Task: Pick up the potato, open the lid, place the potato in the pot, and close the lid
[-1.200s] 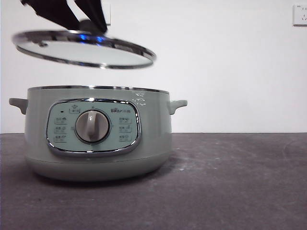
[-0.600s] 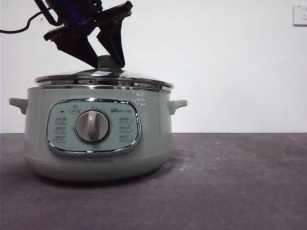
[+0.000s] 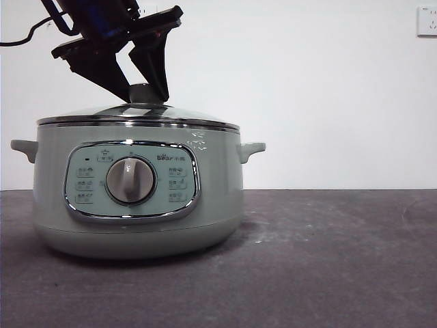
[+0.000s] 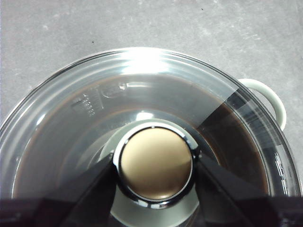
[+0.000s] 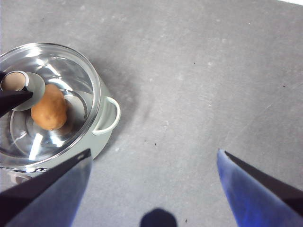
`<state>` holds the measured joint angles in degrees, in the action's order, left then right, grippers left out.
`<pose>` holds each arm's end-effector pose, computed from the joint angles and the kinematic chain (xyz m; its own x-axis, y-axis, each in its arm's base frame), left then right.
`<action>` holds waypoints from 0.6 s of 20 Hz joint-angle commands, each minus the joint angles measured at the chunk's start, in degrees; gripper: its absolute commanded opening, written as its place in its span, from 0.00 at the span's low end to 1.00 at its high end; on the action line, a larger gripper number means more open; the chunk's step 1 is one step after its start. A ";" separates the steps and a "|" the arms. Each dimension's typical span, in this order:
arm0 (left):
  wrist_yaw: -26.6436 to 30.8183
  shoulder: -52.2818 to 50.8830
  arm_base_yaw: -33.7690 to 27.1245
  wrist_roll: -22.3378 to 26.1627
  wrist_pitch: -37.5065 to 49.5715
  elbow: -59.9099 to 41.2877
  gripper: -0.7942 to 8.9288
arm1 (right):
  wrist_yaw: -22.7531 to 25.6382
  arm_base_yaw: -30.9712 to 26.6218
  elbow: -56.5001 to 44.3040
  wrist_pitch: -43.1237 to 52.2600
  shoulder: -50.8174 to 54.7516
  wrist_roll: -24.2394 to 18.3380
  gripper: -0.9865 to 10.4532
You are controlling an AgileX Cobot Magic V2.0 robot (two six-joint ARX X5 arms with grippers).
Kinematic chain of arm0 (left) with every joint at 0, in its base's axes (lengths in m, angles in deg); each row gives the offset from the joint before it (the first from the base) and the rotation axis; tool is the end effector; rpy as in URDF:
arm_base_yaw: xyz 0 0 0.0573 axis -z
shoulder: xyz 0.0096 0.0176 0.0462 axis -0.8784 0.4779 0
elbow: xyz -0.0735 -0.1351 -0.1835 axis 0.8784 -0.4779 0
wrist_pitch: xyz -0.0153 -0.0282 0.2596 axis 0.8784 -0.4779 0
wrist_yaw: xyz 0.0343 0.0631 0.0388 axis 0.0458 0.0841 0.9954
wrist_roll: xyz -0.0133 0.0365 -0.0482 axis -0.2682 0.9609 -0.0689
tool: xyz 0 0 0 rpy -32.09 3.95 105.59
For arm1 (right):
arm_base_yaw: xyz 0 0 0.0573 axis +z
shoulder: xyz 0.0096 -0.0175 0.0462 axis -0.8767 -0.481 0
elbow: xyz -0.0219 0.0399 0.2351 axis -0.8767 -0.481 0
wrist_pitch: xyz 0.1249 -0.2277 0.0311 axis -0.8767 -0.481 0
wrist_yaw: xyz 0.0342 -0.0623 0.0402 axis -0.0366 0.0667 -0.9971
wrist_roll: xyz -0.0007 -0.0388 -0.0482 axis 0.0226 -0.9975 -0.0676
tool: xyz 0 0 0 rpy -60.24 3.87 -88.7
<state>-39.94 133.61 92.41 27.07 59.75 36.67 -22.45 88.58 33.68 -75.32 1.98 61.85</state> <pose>0.2891 -0.1701 0.2676 0.6652 -0.3164 -0.6763 0.3735 0.9253 -0.0655 0.2131 0.1061 0.4374 0.6760 0.2524 -0.6923 -0.3626 0.9318 -0.0143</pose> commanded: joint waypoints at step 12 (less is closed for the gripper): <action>1.90 -3.85 0.94 1.33 0.92 0.28 0.53 | -0.09 0.00 0.07 0.33 0.00 -0.07 0.47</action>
<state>-38.17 130.66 92.89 27.79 60.41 36.69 -22.45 88.58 33.68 -75.32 1.98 61.85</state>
